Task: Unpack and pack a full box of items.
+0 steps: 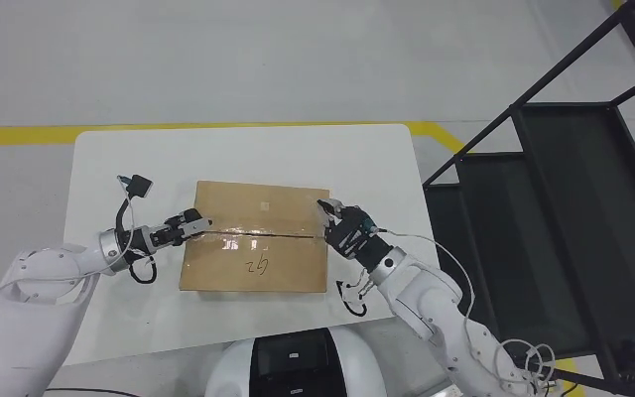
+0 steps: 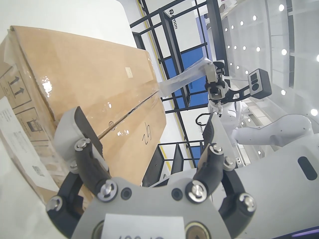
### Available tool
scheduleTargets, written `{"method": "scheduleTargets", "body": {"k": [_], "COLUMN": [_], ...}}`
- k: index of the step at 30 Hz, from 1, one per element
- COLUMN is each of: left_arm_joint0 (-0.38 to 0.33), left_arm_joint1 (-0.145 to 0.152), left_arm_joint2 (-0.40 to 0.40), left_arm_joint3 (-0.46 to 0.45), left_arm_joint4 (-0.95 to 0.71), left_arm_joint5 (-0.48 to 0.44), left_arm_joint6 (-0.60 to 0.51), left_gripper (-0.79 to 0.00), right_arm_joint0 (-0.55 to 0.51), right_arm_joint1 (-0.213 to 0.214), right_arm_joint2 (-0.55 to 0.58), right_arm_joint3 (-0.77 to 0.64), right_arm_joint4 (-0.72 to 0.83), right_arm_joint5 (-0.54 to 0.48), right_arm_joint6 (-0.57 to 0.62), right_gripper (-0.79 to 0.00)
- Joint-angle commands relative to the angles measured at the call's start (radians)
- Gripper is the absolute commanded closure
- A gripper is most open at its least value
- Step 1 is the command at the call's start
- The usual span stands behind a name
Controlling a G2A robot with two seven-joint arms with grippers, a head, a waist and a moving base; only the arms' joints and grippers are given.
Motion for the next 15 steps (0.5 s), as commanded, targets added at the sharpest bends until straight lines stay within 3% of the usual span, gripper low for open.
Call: {"method": "scheduleTargets", "body": {"k": [1,15], "left_arm_joint0": [-0.004,-0.024], "left_arm_joint1": [-0.002,-0.011], "left_arm_joint2": [0.008,0.041], "left_arm_joint3": [0.0,0.016], "left_arm_joint4": [0.0,-0.01], "left_arm_joint5": [0.003,0.002], "left_arm_joint6": [0.006,0.016], "left_gripper": [-0.785,-0.785], "right_arm_joint0": [0.027,0.19], "right_arm_joint1": [-0.004,-0.044], "right_arm_joint2": [-0.029,-0.205], "right_arm_joint3": [0.014,0.142], "right_arm_joint4": [-0.007,-0.045], "right_arm_joint5": [-0.009,-0.021], "right_arm_joint6": [0.009,0.081], "right_gripper": [0.0,0.0]}}
